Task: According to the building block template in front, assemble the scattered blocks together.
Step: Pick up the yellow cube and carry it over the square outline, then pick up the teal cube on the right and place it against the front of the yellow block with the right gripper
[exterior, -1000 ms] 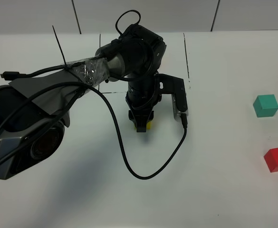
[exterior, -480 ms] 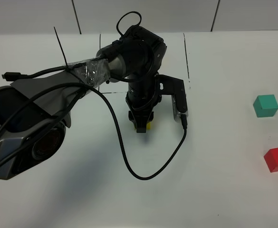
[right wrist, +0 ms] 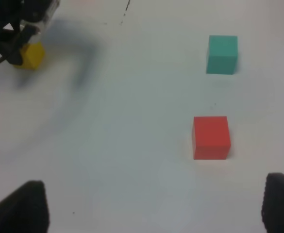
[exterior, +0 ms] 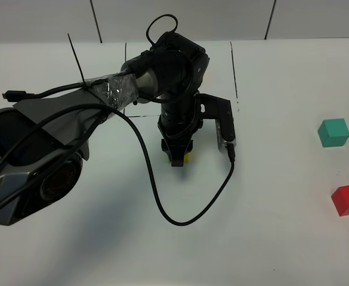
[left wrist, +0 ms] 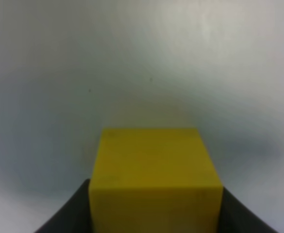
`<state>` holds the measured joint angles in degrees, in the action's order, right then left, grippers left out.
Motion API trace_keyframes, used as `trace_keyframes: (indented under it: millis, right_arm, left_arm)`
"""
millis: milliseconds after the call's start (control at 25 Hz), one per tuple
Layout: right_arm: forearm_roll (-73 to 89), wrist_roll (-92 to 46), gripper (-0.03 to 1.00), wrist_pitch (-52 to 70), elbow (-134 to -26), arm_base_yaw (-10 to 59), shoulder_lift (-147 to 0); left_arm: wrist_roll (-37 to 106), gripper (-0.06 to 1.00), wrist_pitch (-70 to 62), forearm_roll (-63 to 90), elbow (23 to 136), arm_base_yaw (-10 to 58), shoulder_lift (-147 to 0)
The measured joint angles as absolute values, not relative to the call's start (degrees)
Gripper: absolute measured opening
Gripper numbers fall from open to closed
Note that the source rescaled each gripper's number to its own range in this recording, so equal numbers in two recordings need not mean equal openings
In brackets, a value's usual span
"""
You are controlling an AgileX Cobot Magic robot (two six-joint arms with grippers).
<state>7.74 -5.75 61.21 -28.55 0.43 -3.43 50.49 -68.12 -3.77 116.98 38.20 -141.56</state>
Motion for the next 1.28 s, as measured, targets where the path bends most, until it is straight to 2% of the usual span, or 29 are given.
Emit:
trace_keyframes:
  millis: [120,160,480,600,720,1080,1280]
  right_arm:
    - [7.74,-5.75,0.99,61.21,-28.55,0.43,-3.43]
    - [7.74,-5.75,0.99,61.21,-28.55,0.43,-3.43]
    - [7.74,-5.75,0.99,61.15,-28.55,0.43,-3.43]
    - [7.75,-5.75,0.99,61.15,-28.55,0.43,-3.43]
    - [7.8,-5.75,0.99,61.15,-28.55,0.43,-3.43]
    - [7.8,-5.75,0.99,61.1,-28.55,0.43,-3.43]
    - [7.8,-5.8,0.99,61.1,-28.55,0.43,-3.43]
  left_arm:
    - [50.49,0.07,-68.06,-3.71,116.98,38.2,-141.94]
    - [50.49,0.13,-68.12,-3.66,116.98,38.2,-142.61]
    - [50.49,0.78,-68.12,-3.23,116.8,38.26,-141.2]
    - [50.49,0.93,-68.12,-2.35,116.8,38.26,-138.75]
    - [49.9,0.98,-68.12,-1.14,116.8,38.26,-135.75]
    - [40.78,0.99,-68.17,-2.7,116.8,38.21,-129.07]
    - [33.13,0.99,-68.17,-3.93,116.8,35.8,-127.02]
